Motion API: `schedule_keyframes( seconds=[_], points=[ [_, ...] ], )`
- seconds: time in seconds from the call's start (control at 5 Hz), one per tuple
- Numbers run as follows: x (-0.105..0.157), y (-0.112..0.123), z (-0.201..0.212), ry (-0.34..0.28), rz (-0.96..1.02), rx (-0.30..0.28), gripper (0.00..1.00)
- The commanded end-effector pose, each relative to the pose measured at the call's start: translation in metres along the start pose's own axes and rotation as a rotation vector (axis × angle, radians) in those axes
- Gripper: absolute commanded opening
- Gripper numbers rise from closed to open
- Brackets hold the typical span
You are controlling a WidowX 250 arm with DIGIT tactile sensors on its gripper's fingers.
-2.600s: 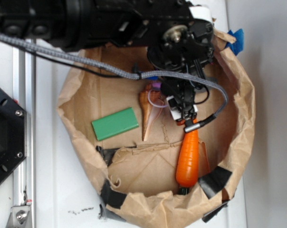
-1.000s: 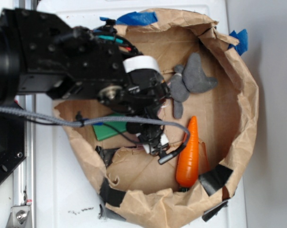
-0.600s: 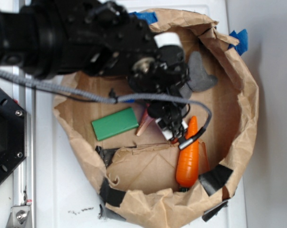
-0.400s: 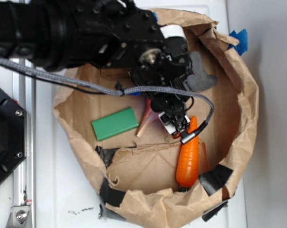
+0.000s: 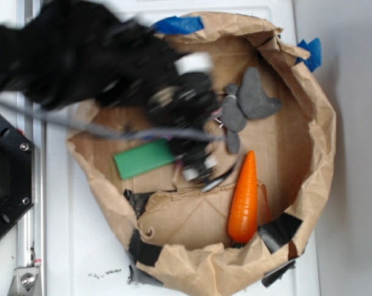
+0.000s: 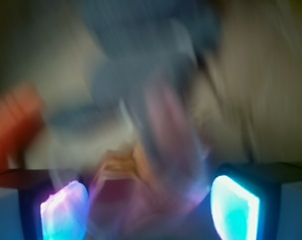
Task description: Grab the shell.
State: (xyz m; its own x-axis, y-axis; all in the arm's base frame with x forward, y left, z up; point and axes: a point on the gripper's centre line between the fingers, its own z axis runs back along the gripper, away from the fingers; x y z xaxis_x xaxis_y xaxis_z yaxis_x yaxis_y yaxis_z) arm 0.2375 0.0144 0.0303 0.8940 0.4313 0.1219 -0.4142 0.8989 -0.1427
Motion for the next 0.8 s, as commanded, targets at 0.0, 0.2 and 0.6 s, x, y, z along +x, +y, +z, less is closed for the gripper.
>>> schedule_keyframes(
  seconds=[0.0, 0.2, 0.6],
  points=[
    [-0.0021, -0.0005, -0.0094, -0.018, -0.030, 0.001, 1.00],
    [-0.0061, 0.0003, -0.0123, -0.015, 0.000, 0.001, 0.00],
    [-0.0028, 0.0002, -0.0062, -0.018, 0.001, -0.017, 0.00]
  ],
)
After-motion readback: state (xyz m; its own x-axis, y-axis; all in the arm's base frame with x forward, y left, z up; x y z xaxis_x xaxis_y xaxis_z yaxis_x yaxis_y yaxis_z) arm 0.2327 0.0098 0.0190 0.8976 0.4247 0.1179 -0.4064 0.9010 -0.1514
